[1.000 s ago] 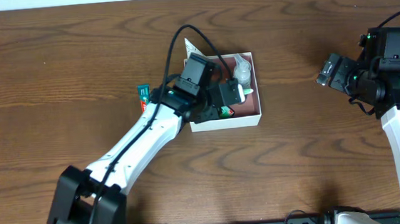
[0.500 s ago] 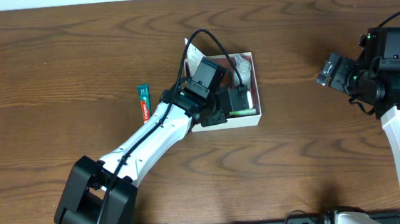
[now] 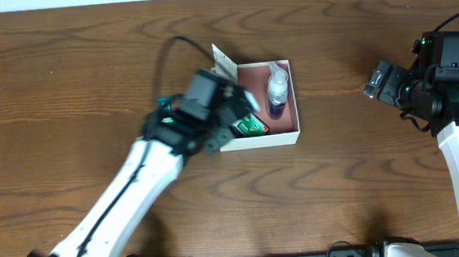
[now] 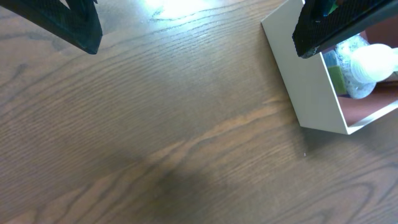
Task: Pack container
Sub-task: 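Carry the toothbrush into the box and release it, then grasp the Colgate toothpaste tube with the left gripper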
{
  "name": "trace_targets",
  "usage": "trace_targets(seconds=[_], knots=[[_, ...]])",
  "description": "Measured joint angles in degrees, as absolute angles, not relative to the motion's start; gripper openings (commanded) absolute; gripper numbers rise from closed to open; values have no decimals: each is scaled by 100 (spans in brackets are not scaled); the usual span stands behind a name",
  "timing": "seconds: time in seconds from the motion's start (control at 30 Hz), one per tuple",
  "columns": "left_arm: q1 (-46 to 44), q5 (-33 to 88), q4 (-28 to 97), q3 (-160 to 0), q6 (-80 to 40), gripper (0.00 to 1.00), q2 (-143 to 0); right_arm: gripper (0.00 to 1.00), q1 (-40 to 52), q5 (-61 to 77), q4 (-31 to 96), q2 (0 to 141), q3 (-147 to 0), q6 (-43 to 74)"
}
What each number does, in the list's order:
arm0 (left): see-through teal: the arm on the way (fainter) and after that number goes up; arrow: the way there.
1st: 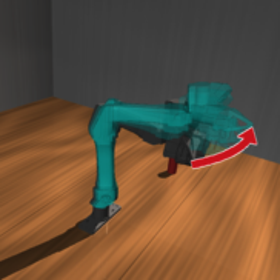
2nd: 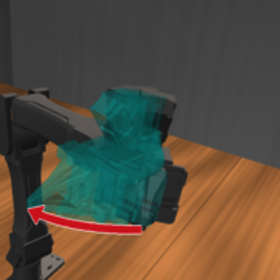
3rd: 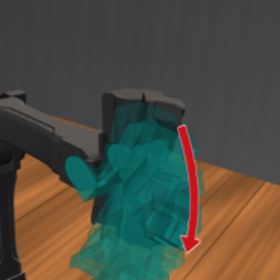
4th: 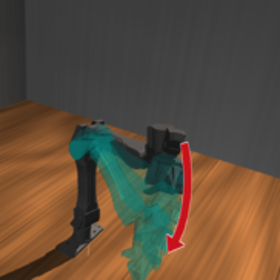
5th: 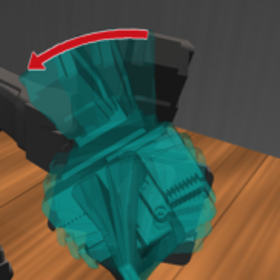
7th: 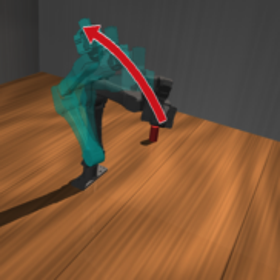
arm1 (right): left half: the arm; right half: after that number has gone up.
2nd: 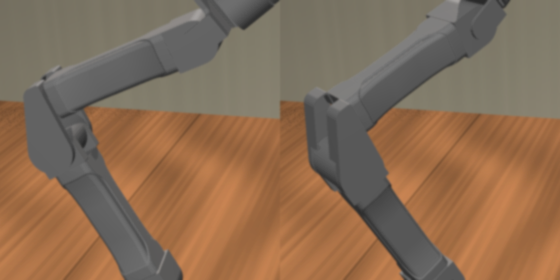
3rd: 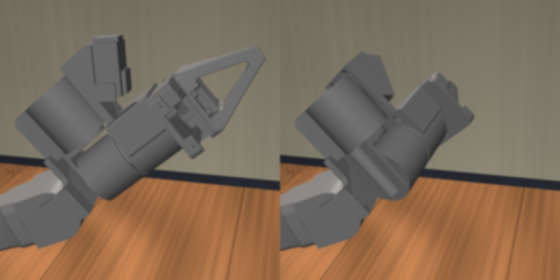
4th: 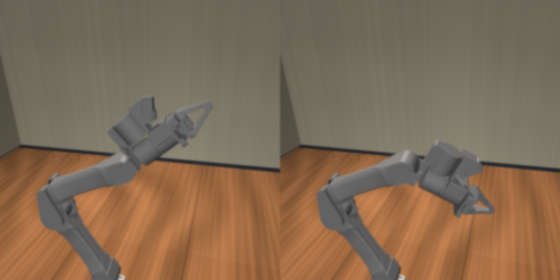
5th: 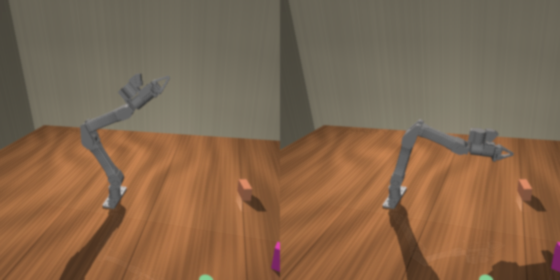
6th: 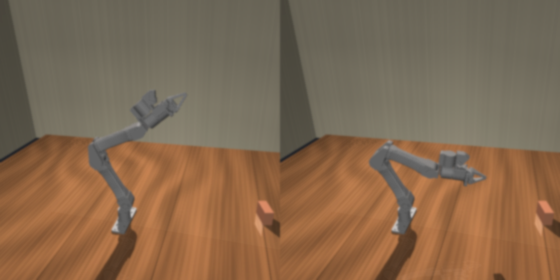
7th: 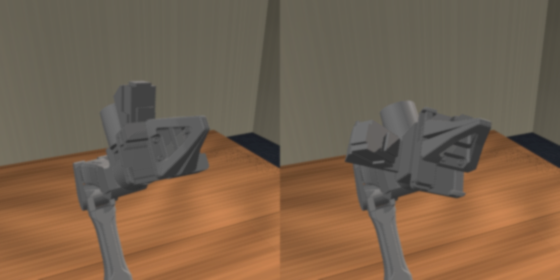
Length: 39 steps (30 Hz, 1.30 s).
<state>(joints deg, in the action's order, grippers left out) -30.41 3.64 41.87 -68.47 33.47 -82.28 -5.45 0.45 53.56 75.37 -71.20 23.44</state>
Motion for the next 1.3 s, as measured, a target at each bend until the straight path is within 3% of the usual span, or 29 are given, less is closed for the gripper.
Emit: trace_targets(seconds=[0.07, 0.13, 0.2, 0.53, 0.83, 1.1, 1.3], knots=[[-2585, 333, 4416, -6851, 2891, 61, -8012, 99, -545, 45, 5356, 7537, -7120, 2344], [-2119, 320, 4547, -6853, 2523, 80, -7948, 99, -545, 45, 5356, 7537, -7120, 2344], [-1686, 478, 4571, -6853, 2287, 82, -8003, 99, -545, 45, 5356, 7537, -7120, 2344], [-672, 869, 4093, -6853, 1579, 81, -9072, 99, -545, 45, 5356, 7537, -7120, 2344], [-534, 906, 3393, -6851, 473, 57, -10545, 99, -545, 45, 5356, 7537, -7120, 2344], [-534, 718, 3352, -6851, -156, 56, -10978, 99, -545, 45, 5356, 7537, -7120, 2344], [-534, 663, 3306, -6851, -301, 48, -11080, 99, -545, 45, 5356, 7537, -7120, 2344]])
